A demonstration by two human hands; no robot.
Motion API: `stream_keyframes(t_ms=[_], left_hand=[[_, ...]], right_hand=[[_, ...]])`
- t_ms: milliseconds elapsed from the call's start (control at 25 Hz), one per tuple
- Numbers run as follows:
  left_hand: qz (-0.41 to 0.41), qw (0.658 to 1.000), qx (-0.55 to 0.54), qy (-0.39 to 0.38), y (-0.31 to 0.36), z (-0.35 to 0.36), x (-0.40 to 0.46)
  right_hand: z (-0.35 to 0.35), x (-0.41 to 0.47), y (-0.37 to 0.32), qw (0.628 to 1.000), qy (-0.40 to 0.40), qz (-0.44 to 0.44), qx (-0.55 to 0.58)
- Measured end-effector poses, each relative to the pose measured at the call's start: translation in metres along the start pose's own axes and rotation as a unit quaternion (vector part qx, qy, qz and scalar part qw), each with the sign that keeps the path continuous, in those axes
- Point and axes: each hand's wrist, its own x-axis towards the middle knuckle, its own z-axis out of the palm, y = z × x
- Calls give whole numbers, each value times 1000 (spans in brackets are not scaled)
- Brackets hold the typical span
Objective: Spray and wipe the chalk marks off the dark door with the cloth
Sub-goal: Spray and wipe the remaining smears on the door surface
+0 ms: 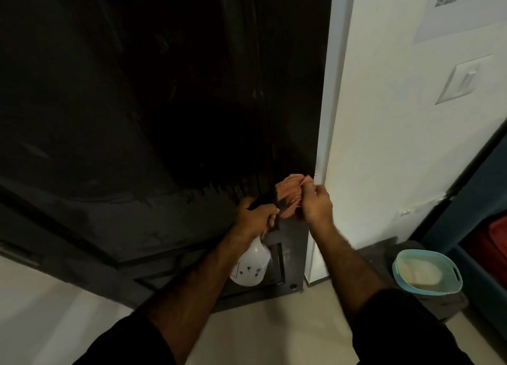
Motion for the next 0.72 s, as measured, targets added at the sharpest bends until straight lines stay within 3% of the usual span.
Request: stream_keyframes(t_ms=[40, 80, 120, 160, 240, 280, 320, 360, 400, 440, 520, 560, 600, 640, 720], left_hand=[[-10, 1000, -13, 10, -1, -3, 2], [-14, 999, -25, 18, -2, -6, 5], [-16, 999, -31, 22, -2, -9, 6], [-15, 999, -30, 25, -3, -13, 8], [-9, 999, -24, 26, -3, -20, 9], [-7, 999, -24, 26, -4, -23, 9], [-6, 999, -27, 27, -5, -25, 9], [-11, 999, -30, 27, -5, -27, 8], [-18, 999, -32, 26, -4, -29, 7], [-22, 999, -33, 22, -3, -32, 6], [-13, 1000, -28, 1, -3, -34, 6], [-7, 1000, -23, -4, -4, -34, 5], [-4, 1000, -19, -4, -4, -34, 3], [-6, 1000, -19, -1, -3, -33, 1], [-12, 1000, -27, 1, -5, -32, 0]], right_hand=[[3, 4, -4, 984, -19, 116, 136], [6, 4, -9, 981, -26, 145, 129], [9, 2, -6, 996, 1, 92, 1], [11, -5, -1, 978, 54, -22, -199], [15, -22, 16, 813, 99, -282, -500], [16, -29, 23, 738, 71, -371, -560], [14, -29, 30, 688, 33, -428, -585], [11, -27, 29, 686, 19, -451, -572], [6, -17, 32, 732, 27, -443, -517], [4, -14, 30, 807, 52, -400, -430], [5, -12, 24, 955, 99, -217, -175], [10, -15, 19, 995, 58, -84, 13], [15, -20, 15, 981, -12, 50, 188], [17, -26, 13, 942, -76, 139, 297], [14, -36, 13, 888, -118, 218, 387]])
